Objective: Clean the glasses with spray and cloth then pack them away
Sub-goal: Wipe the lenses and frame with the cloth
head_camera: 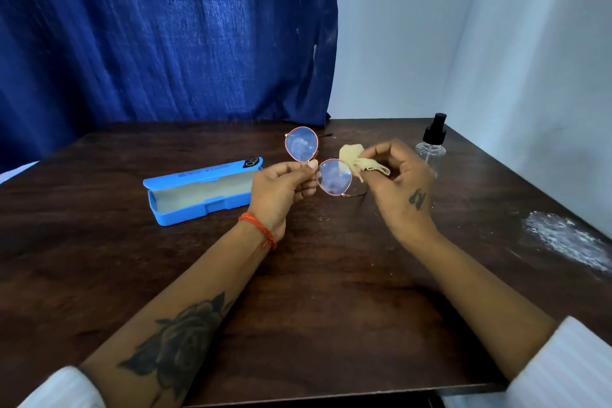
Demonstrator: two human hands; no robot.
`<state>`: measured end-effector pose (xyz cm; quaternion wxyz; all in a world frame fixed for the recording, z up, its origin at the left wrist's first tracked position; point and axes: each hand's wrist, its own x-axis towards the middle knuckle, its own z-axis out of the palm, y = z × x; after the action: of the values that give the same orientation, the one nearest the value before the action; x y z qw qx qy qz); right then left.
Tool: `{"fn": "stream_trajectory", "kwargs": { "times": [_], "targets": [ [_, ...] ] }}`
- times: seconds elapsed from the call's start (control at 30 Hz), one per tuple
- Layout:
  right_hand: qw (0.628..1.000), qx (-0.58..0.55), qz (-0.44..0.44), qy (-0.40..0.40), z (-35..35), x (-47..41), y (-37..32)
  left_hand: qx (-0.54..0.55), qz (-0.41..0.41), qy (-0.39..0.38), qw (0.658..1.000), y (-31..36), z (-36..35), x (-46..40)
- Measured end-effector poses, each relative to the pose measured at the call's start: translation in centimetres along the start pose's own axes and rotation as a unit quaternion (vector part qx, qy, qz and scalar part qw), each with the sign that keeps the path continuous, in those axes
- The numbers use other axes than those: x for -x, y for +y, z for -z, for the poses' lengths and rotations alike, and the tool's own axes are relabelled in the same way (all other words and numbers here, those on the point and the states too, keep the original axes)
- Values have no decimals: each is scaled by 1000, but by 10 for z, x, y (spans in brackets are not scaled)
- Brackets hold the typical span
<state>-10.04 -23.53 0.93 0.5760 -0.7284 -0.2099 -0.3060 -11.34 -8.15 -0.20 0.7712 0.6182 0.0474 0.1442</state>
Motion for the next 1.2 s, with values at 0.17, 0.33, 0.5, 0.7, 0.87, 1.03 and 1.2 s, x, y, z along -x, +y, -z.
{"fn": "stream_trajectory", "kwargs": {
  "times": [0.17, 0.33, 0.5, 0.7, 0.87, 1.03, 1.2],
  "targets": [
    [943, 183, 269, -75, -5, 10, 1, -9, -5, 5, 1000, -2, -2, 2],
    [891, 250, 343, -163, -9, 12, 2, 8, -13, 5, 1000, 0, -2, 5],
    [883, 239, 350, -200, -3, 9, 0, -13, -30, 6, 999, 1, -6, 7],
    [928, 252, 246, -123, 3, 7, 2, -66, -51, 22, 996, 0, -6, 4],
    [927, 248, 259, -112, -4, 9, 4, -65, -52, 26, 996, -2, -5, 3],
    [896, 259, 303, -195, -11, 14, 2, -117, -82, 38, 989, -6, -4, 2],
    [892, 282, 272, -226, -3, 11, 3, -113, -91, 28, 989, -5, -5, 3]
  ]
}}
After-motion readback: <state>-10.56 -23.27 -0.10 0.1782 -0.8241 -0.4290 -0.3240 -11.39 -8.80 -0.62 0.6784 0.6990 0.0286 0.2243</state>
